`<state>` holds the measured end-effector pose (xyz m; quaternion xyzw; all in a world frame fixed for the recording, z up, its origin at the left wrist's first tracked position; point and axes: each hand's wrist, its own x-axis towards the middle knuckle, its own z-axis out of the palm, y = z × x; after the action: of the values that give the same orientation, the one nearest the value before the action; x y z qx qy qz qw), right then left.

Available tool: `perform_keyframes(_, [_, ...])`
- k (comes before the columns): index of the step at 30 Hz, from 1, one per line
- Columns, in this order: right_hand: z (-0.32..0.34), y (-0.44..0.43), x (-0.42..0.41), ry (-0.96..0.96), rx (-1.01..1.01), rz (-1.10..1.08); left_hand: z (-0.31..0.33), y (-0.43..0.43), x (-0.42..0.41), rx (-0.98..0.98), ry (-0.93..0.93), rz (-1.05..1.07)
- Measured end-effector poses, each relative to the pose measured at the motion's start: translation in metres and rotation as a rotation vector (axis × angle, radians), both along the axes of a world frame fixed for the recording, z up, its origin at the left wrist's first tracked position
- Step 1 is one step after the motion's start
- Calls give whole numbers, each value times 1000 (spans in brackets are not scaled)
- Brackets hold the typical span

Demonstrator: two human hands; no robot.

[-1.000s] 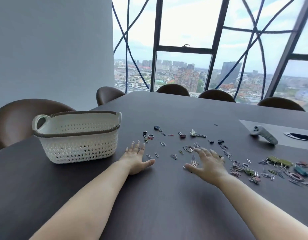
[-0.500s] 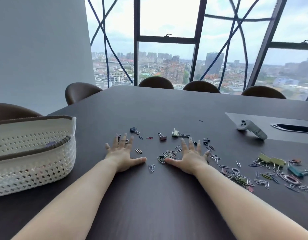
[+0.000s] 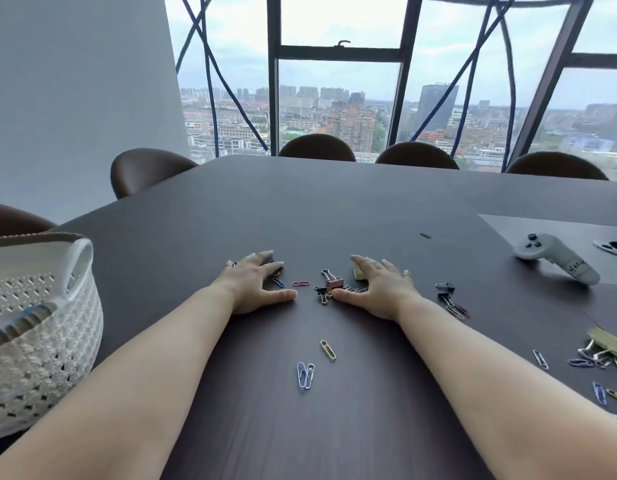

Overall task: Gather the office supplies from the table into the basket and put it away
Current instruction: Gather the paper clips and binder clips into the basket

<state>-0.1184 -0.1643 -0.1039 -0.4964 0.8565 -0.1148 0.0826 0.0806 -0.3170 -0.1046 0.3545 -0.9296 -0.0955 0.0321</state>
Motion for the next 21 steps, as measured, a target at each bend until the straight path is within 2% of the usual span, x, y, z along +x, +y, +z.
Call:
perform_keyframes(2, [0, 3, 3, -5, -35, 32, -1, 4, 4, 17, 140, -48])
perform_keyframes(5, [3, 12, 12, -1, -34, 82, -1, 16, 11, 32, 213, -78])
perform_keyframes(11, [1, 48, 40, 47, -135, 65, 2, 56, 31, -65, 137, -79])
perform_keyframes(21, [7, 91, 86, 120, -100, 6, 2, 109, 60, -99, 172, 60])
